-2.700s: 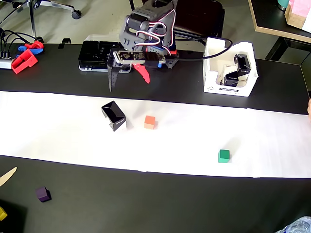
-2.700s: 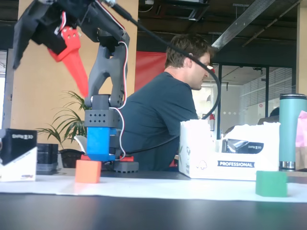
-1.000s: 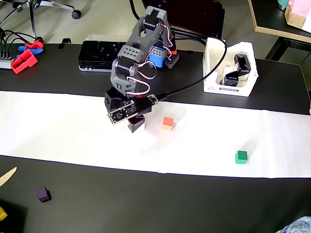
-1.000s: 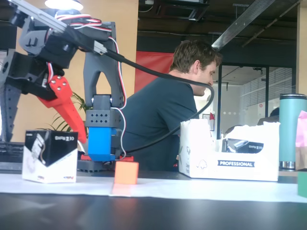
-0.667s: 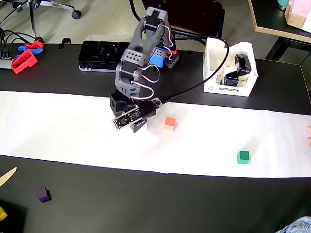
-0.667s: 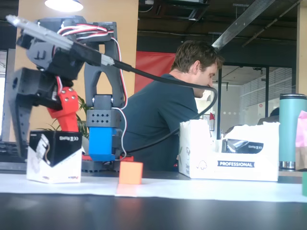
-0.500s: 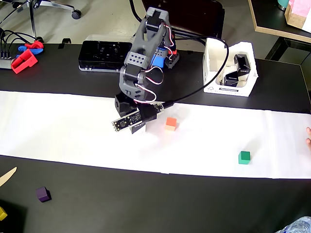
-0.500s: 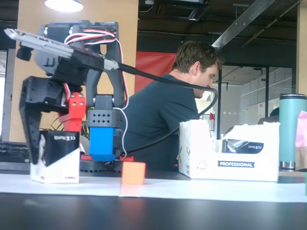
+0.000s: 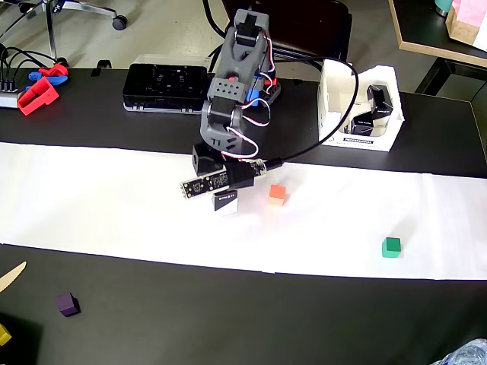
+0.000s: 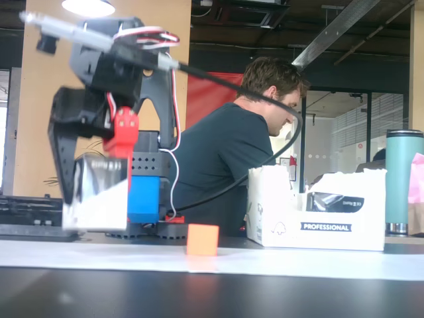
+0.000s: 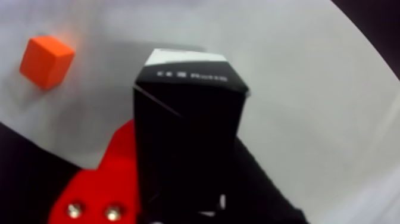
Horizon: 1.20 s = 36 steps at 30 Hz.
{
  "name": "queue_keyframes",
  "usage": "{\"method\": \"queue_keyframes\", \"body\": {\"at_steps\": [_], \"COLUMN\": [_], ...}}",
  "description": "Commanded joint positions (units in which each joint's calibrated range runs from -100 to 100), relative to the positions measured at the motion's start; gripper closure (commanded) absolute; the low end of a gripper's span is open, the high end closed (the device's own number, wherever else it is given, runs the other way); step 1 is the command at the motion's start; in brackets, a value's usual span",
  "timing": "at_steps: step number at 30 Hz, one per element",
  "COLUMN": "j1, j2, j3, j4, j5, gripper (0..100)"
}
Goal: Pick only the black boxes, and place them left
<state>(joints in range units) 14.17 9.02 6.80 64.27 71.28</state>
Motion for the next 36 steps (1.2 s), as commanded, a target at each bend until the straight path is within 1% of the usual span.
{"method": "queue_keyframes", "body": {"at_steps": [1,10,14,16,21,27,36], "j1": [-0.61,-3.12,-5.72,-7.8,-17.5,-32.83,-59.77], "j2": [-13.33,-23.68,-26.13,-27.79,-31.74,-36.8,-41.62], "j3": [-2.45,-10.34,-14.42,-14.95,-15.57,-15.66,-14.95], "j4": [6.0,26.58,34.06,35.09,35.01,35.01,35.01], "j5": [-0.28,-0.6,-0.65,-1.7,-10.07,-21.44,-36.12], "gripper": [87,87,87,87,87,87,87]}}
